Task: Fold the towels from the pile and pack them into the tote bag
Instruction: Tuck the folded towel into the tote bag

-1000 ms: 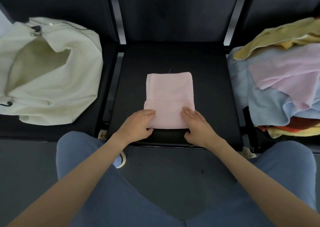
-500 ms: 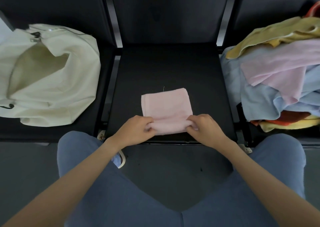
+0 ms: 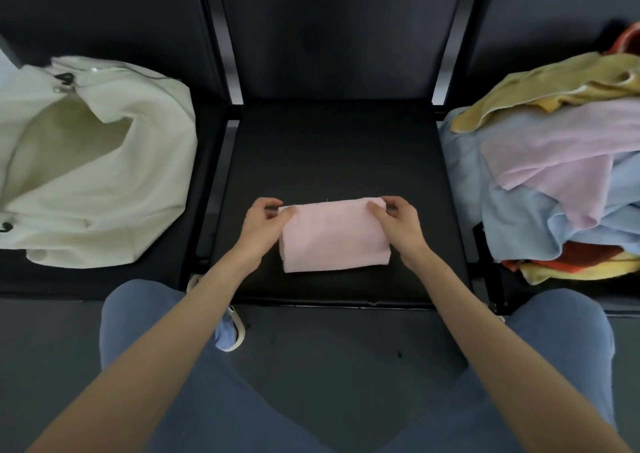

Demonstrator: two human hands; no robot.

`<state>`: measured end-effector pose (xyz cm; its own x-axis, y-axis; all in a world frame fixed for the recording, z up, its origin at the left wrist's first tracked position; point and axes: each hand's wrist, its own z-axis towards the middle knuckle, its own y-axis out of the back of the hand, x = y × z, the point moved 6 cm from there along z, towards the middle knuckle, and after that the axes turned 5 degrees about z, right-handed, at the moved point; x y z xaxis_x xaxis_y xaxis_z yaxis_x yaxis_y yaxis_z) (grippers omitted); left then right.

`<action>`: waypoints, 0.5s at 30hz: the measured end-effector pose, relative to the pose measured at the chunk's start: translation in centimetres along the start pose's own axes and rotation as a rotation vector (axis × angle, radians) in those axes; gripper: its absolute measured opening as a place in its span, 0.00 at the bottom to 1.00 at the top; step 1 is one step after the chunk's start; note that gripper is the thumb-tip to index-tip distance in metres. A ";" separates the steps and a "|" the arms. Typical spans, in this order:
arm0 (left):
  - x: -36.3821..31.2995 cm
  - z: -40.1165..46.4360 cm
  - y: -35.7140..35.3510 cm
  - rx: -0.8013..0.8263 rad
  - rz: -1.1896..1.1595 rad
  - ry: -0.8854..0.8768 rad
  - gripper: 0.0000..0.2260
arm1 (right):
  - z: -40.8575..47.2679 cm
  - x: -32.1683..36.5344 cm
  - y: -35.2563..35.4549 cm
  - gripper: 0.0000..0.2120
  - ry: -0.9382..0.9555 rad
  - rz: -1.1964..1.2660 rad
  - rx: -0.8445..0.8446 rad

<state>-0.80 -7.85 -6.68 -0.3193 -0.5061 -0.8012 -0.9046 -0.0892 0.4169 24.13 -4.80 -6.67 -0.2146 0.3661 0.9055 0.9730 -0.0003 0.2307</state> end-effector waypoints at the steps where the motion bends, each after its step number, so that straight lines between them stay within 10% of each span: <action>1: 0.3 0.3 -0.2 -0.002 -0.012 0.034 0.21 | 0.3 -0.1 -0.3 0.21 -0.014 0.004 0.013; 9: 1.9 0.3 -1.8 0.084 0.066 -0.058 0.39 | 1.4 -1.6 -0.9 0.28 0.028 -0.207 0.005; 15: 3.1 0.6 -1.2 -0.130 0.348 -0.037 0.32 | 1.5 -2.9 -0.8 0.24 0.014 -0.430 -0.095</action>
<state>-0.83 -8.80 -9.93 -0.6138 -0.4939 -0.6159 -0.6972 -0.0270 0.7164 24.06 -4.43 -10.01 -0.6000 0.3393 0.7245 0.7830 0.0633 0.6188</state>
